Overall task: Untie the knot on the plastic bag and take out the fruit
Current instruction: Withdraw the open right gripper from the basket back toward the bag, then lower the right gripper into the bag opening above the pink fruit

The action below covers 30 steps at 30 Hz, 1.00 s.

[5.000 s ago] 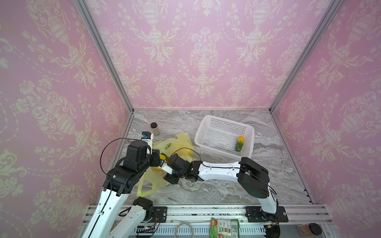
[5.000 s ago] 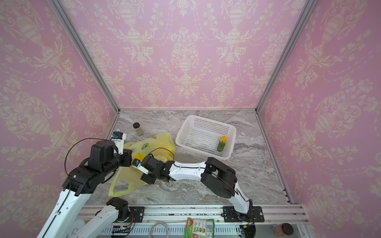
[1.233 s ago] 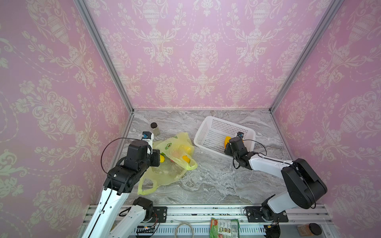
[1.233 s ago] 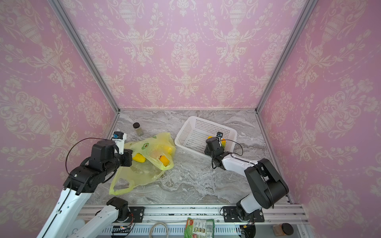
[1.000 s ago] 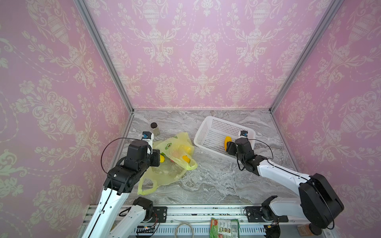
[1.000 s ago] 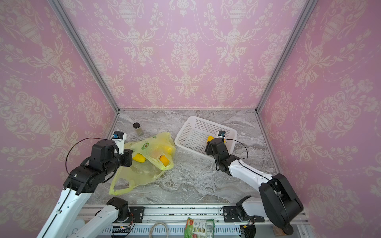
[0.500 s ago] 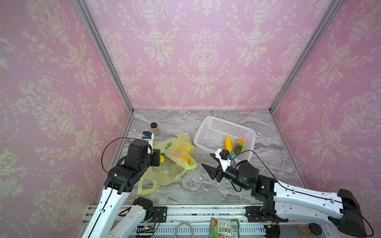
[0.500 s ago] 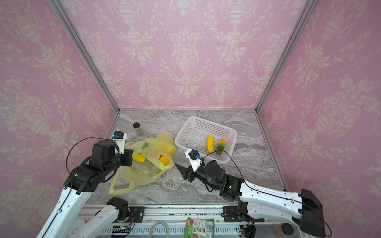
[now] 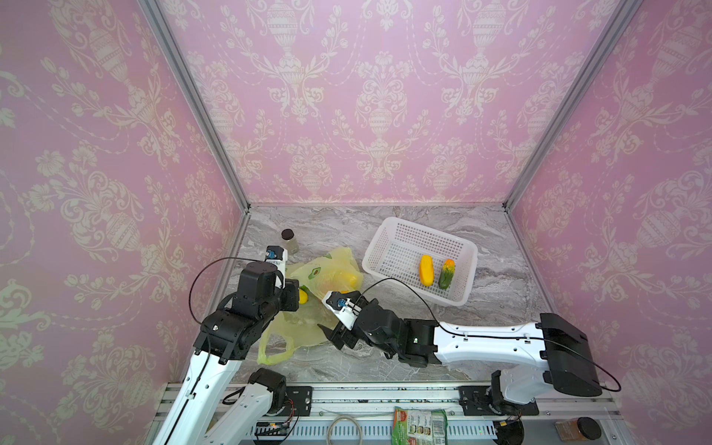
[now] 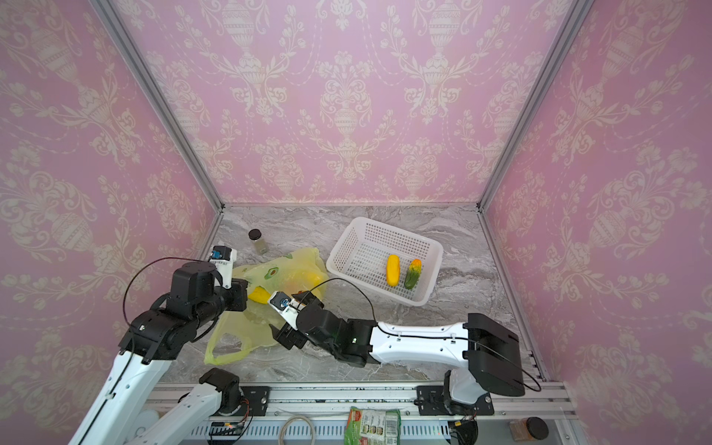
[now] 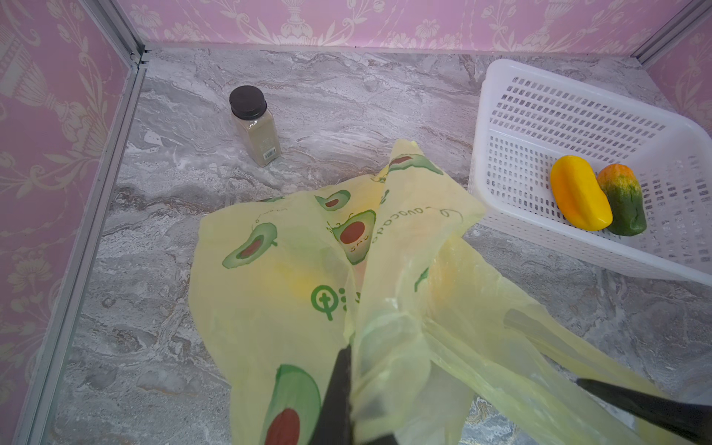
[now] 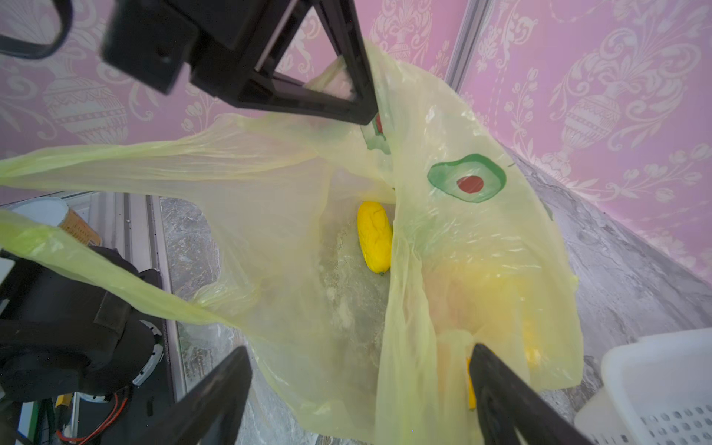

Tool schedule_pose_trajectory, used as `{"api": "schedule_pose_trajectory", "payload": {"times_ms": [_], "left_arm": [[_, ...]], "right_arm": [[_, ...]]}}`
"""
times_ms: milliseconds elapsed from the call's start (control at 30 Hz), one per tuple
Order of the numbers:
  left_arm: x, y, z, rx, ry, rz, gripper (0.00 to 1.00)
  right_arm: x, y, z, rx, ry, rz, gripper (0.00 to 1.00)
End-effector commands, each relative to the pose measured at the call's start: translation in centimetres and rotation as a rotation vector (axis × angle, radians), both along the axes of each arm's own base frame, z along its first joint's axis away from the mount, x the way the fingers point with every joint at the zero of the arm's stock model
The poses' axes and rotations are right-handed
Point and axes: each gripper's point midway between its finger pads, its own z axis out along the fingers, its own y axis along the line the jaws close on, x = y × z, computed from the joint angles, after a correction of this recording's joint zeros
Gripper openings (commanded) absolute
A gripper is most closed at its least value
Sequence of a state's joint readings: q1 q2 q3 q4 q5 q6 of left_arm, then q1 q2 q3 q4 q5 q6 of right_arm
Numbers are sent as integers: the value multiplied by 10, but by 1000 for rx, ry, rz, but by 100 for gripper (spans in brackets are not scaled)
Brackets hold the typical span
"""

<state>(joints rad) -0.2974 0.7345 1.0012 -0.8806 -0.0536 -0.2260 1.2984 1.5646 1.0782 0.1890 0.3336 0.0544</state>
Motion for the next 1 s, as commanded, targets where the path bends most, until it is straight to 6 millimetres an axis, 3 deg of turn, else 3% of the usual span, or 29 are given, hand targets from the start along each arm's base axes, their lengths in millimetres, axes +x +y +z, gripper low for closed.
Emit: {"api": "schedule_pose_trajectory", "payload": {"times_ms": [0,200,267,367,533,567,667,833,967], "left_arm": [[-1,-1,-2,-12,8,0,0],[-2,0,-2,-12,4,1,0],[-2,0,-2,-10,2,3,0],[-1,0,-3,-9,11,2,0],[-1,-1,-3,-10,11,1,0],[-1,0,-3,-9,8,3,0],[0,0,-4,-8,11,2,0],[0,-2,-4,-10,18,-2,0],[-2,0,-2,-10,5,2,0]], "right_arm": [[-3,-1,3,44,67,-24,100],[2,-28,16,285,118,-87,100],[1,-22,18,203,104,12,100],[11,-23,4,84,81,-26,100],[-7,-6,-10,-3,-54,-9,100],[-15,-1,-9,-13,-74,15,95],[-33,3,2,-30,-133,42,79],[-75,6,29,-48,-207,151,76],[-75,25,5,-108,-201,167,67]]}}
